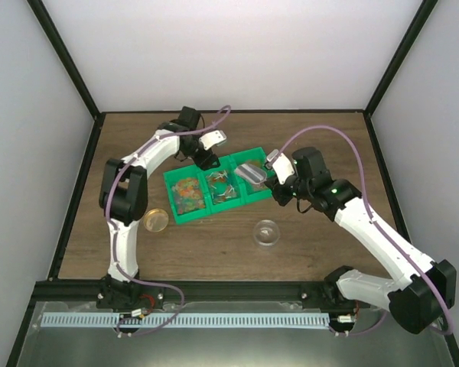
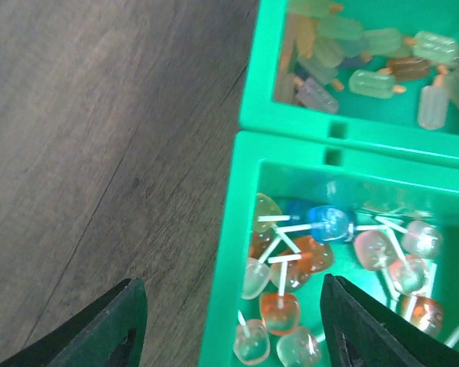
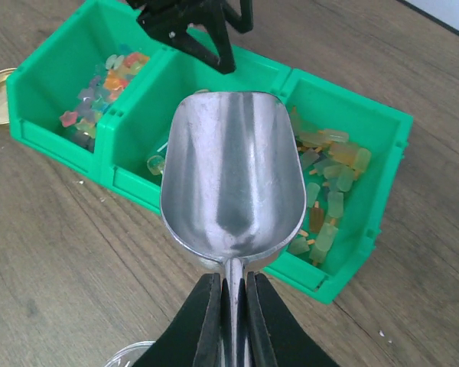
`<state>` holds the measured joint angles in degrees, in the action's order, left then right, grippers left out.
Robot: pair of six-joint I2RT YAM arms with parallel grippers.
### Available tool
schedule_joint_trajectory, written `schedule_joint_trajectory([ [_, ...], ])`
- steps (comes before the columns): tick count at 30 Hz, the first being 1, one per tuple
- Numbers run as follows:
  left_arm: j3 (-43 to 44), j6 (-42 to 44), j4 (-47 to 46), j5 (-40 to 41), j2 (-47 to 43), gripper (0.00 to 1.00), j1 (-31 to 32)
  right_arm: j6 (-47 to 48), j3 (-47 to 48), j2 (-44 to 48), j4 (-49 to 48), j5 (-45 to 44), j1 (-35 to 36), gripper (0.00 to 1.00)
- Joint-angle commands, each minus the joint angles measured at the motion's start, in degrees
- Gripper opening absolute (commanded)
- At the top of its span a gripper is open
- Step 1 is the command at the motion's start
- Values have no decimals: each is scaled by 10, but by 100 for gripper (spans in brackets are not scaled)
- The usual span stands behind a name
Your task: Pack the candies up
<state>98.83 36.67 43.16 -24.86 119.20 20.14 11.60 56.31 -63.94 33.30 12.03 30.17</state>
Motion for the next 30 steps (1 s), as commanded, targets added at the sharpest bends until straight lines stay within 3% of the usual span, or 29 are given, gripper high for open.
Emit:
schedule_joint_trajectory([
  [1,35,17,7,32,42,63,8,-11,34,-4,31,-34,-4,1],
  [6,60,16,8,44,76,51,21,-1,41,-23,52,-43,-4,1],
  [13,97,-64,10,14,104,15,22,28,59,-37,64,-45,-5,1],
  [17,97,-105,3,-4,102,5,21,33,70,-54,60,-52,-17,1],
  [30,75,-161,-32,-166,102,4,-7,69,132,-143,80,-63,-76,1],
])
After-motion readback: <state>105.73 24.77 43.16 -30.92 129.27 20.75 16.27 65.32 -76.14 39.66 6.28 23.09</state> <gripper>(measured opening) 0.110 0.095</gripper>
